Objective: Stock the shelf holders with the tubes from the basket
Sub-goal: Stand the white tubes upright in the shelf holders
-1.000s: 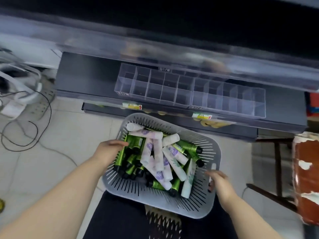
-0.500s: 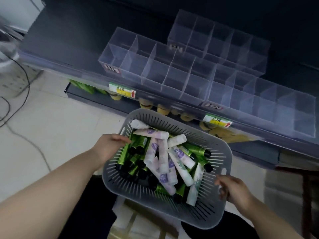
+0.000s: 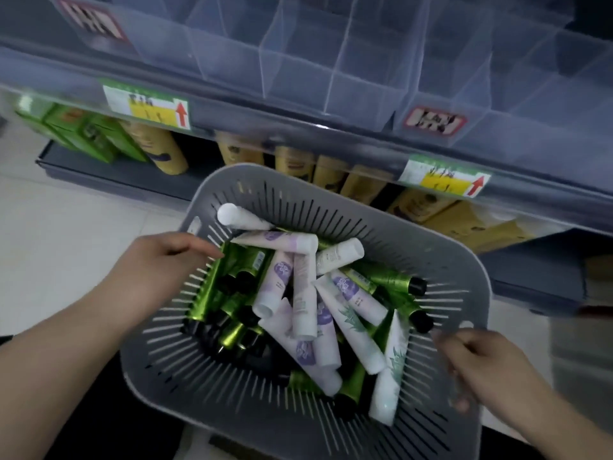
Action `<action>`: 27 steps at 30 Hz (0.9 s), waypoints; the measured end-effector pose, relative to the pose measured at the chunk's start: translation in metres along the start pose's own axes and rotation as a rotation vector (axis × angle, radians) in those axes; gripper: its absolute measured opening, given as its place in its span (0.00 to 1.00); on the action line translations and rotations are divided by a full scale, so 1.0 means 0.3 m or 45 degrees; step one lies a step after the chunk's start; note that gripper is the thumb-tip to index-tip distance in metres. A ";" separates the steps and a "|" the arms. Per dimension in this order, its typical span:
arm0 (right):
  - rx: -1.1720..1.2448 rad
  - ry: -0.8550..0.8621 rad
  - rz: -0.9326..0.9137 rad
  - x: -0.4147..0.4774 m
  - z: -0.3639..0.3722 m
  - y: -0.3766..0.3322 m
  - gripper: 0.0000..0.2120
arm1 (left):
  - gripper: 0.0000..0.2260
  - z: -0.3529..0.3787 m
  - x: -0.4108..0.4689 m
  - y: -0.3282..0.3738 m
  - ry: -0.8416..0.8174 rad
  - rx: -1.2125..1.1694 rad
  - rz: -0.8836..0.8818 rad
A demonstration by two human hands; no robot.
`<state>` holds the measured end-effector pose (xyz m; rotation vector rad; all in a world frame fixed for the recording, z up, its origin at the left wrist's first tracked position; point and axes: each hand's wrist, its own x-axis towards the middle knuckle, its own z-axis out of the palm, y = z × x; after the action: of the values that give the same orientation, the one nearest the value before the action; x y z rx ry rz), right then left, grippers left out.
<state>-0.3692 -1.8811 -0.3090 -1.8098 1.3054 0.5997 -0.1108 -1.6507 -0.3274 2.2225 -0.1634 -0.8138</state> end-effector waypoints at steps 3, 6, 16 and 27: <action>-0.179 -0.063 -0.026 0.019 -0.022 0.003 0.21 | 0.08 0.015 0.007 -0.008 -0.121 0.237 0.065; -0.370 -0.015 -0.079 0.008 -0.016 0.004 0.20 | 0.05 0.021 -0.004 -0.017 -0.152 0.705 0.171; -0.322 0.329 -0.192 -0.006 0.049 0.030 0.17 | 0.10 0.030 -0.012 -0.058 -0.094 0.863 0.238; -0.527 0.169 -0.088 0.054 0.027 0.005 0.20 | 0.13 -0.007 -0.038 -0.065 -0.272 0.887 0.294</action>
<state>-0.3643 -1.8836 -0.3262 -2.2541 1.2658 0.7651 -0.1211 -1.6314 -0.3341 2.6671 -0.9086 -0.9610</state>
